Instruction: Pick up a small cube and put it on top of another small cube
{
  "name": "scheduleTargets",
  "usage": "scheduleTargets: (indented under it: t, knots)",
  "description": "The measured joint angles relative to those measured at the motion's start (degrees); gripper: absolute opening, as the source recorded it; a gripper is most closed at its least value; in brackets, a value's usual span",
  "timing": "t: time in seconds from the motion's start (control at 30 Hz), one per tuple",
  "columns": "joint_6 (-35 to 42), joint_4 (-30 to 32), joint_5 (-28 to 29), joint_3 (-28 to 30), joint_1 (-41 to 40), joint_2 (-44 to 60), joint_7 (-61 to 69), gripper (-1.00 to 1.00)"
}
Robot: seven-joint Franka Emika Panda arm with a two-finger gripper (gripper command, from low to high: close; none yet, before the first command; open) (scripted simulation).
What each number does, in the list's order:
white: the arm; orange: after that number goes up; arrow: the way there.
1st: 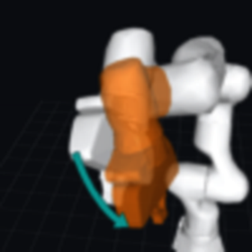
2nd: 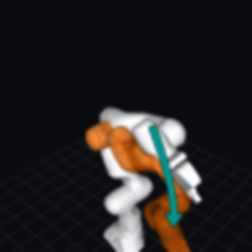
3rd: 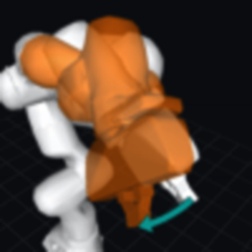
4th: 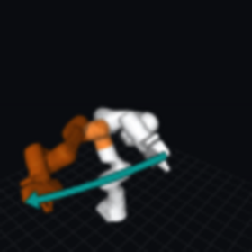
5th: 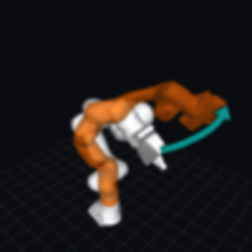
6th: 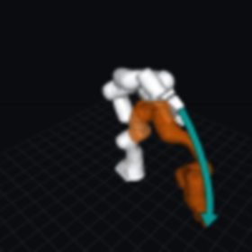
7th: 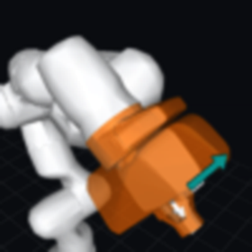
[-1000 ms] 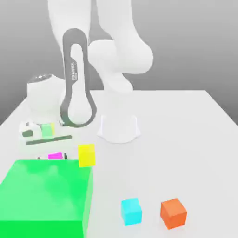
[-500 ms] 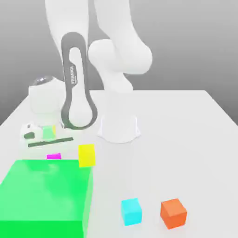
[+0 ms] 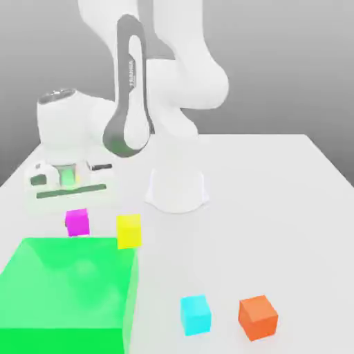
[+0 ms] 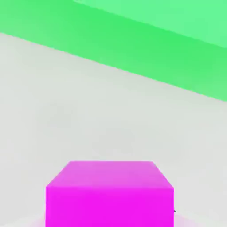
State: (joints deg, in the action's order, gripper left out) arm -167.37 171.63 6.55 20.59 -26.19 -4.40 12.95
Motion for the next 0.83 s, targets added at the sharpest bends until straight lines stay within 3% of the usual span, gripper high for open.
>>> scheduleTargets:
  t: [0.5, 0.7, 0.73, 0.83]
  knots:
    - [33.6, -7.0, 2.5, -7.4, 20.1, -26.5, 31.8, -1.0]
    - [23.9, -4.6, 2.9, -6.5, 21.9, -19.3, 34.4, -1.0]
    - [22.1, -4.1, 2.9, -6.4, 21.9, -18.0, 34.5, 1.0]
    - [22.1, -4.1, 2.9, -6.4, 21.9, -18.0, 34.5, 1.0]
